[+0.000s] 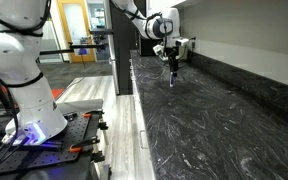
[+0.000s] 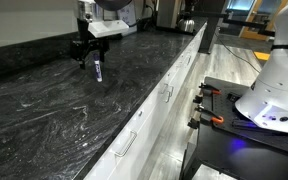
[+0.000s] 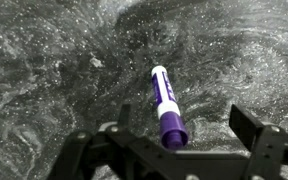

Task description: Move the marker to the right

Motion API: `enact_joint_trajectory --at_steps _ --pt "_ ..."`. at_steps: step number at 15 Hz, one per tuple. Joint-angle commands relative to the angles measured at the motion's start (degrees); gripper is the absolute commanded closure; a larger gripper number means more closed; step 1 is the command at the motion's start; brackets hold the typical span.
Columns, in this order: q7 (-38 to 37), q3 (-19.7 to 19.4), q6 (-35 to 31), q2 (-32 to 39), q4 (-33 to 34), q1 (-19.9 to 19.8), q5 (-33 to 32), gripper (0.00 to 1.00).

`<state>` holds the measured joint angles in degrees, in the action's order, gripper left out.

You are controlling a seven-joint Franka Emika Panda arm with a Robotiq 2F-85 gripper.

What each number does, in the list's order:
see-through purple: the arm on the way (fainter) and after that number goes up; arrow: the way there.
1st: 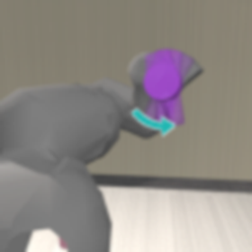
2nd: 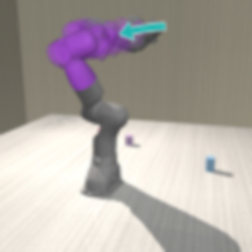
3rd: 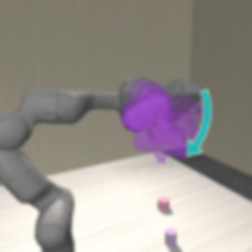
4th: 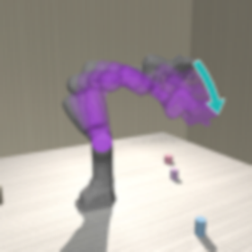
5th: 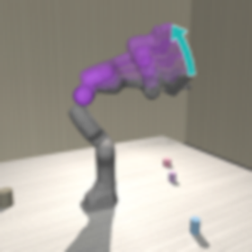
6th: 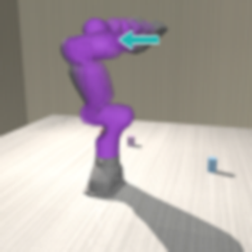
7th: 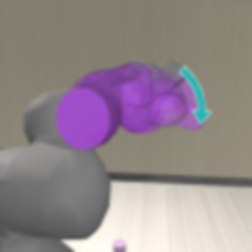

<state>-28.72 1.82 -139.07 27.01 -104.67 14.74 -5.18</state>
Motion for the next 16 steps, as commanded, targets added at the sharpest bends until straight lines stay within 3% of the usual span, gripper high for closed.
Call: enact_joint_trajectory --at_steps 1,3,4,5,6,8,14,15,16 --pt "1.1 0.0 2.8 -1.0 0.4 0.0 1.1 0.00" --pt "1.1 0.0 3.0 -1.2 0.4 0.0 1.1 0.00" --pt "1.1 0.0 3.0 -1.2 0.4 0.0 1.1 0.06" --pt "1.1 0.0 3.1 -1.1 0.4 -0.1 1.2 0.16" --pt "1.2 0.0 3.1 -1.2 0.4 -0.1 1.2 0.34" --pt "1.2 0.0 3.1 -1.2 0.4 -0.1 1.2 0.51" --pt "1.2 -0.2 3.9 -1.2 1.0 -0.1 0.8 0.95" --pt "1.3 -0.3 4.0 -1.2 1.1 -0.1 0.7 1.00" --pt "1.3 -0.3 4.2 -1.3 1.2 -0.1 0.6 0.96"
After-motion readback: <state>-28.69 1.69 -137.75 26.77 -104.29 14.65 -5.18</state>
